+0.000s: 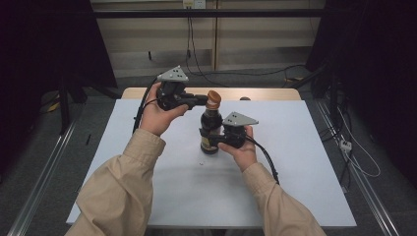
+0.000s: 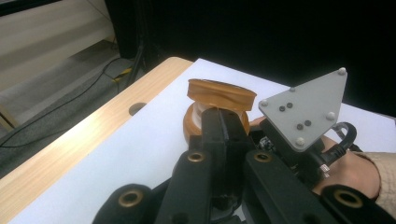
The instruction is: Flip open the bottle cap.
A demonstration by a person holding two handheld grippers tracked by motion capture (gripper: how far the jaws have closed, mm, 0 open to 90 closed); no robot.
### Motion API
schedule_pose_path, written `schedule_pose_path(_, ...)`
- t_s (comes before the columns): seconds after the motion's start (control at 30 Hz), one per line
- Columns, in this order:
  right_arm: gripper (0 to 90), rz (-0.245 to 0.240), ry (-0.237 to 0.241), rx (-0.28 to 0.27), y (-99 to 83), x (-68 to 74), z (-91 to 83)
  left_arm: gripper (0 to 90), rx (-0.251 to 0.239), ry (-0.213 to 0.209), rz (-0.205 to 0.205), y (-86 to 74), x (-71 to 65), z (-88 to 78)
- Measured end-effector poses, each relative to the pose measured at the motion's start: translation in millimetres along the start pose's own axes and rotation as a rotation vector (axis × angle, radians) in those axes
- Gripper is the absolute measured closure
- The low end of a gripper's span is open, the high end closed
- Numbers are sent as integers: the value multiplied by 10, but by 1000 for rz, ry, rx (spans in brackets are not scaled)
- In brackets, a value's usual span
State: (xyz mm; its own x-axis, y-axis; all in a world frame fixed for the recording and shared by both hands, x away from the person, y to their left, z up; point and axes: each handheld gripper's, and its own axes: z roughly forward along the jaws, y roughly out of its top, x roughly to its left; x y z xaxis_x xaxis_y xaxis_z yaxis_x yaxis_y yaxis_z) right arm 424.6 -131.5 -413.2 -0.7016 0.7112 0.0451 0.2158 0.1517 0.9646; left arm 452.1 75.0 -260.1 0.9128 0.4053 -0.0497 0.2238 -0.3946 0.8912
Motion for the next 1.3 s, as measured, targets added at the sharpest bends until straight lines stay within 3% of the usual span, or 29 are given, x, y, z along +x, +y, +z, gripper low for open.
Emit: schedule_pose_path(1.3,310,-2,3,-1,-5,-6,8,900,-5,7,2,48,-7,10)
